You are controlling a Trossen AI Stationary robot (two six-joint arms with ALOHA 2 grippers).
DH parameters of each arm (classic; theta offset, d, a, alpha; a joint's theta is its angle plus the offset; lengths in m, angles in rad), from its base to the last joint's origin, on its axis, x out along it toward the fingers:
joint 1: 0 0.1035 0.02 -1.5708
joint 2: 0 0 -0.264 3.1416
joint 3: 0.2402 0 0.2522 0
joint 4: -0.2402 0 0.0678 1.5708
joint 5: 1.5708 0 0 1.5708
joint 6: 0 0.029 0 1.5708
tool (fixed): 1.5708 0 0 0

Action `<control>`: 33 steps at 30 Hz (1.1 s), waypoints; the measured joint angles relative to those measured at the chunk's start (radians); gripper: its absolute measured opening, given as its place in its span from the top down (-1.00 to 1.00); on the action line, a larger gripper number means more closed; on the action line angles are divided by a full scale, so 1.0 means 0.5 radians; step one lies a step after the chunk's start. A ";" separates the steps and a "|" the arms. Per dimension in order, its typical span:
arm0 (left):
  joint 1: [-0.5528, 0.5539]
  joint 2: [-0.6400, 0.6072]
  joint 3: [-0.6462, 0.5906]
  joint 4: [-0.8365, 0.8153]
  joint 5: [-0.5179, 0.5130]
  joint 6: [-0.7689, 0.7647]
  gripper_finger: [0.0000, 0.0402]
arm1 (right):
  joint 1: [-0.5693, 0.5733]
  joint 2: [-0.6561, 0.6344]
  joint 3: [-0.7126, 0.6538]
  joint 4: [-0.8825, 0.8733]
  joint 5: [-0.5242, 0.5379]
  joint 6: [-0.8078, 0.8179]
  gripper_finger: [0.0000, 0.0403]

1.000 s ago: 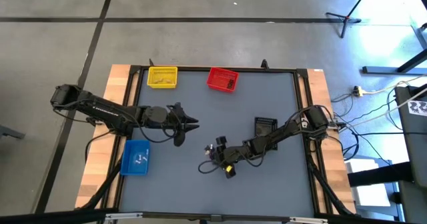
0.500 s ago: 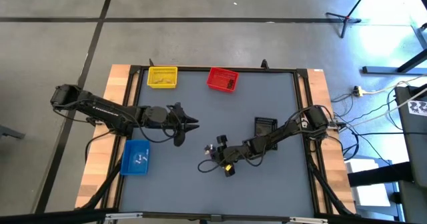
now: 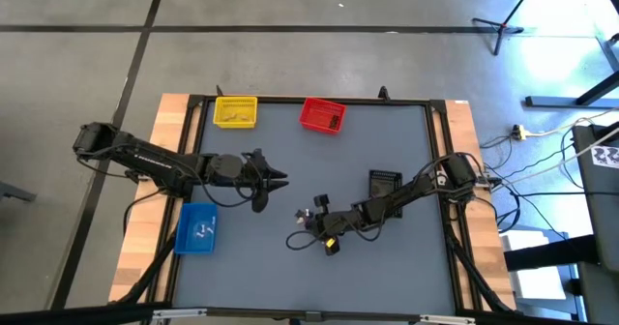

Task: Sort Halloween decoration
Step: Put the black spider toy into the red bin

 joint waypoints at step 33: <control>0.000 0.000 0.000 0.000 0.000 0.000 0.47 | 0.002 -0.334 -0.008 -0.212 -0.014 0.002 0.99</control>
